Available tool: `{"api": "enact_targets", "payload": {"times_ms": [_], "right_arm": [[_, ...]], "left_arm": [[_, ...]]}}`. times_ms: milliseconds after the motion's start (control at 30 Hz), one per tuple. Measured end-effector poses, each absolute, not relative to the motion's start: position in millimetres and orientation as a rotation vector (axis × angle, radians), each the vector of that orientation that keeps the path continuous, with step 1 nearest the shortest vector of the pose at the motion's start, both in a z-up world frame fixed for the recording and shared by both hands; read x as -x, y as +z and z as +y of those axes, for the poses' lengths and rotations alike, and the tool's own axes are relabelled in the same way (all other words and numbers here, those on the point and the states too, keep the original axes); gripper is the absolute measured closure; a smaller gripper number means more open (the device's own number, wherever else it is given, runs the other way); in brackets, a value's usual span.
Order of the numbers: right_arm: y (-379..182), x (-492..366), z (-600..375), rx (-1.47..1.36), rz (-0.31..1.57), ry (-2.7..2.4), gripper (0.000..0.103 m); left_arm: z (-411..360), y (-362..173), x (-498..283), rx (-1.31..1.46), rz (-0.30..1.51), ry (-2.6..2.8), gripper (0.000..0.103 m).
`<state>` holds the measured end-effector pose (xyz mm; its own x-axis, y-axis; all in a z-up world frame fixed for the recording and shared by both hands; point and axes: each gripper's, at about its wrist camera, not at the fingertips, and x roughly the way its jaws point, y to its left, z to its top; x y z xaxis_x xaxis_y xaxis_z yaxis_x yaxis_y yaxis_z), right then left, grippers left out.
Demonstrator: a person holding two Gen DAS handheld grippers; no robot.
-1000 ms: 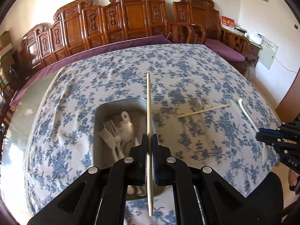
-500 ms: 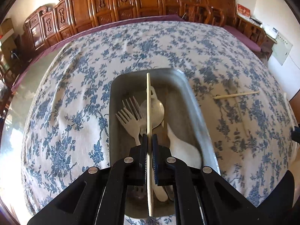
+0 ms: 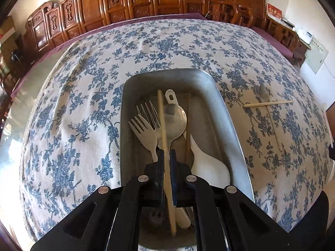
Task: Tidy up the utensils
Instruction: 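Carry the wooden chopstick into the grey tray and open the left gripper, then lower the white plastic spoon into the grey tray and open the right gripper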
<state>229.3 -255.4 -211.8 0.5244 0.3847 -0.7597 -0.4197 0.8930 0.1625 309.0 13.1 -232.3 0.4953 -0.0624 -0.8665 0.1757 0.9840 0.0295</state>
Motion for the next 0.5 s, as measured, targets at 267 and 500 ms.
{"api": "enact_targets", "payload": {"times_ms": [267, 500], "right_arm": [[-202, -229, -228, 0.067, 0.878, 0.507, 0.094], [-181, -230, -192, 0.094, 0.848, 0.537, 0.094]], "left_arm": [[26, -190, -274, -0.130, 0.953, -0.158, 0.092], [46, -157, -251, -0.101, 0.893, -0.155, 0.084]]}}
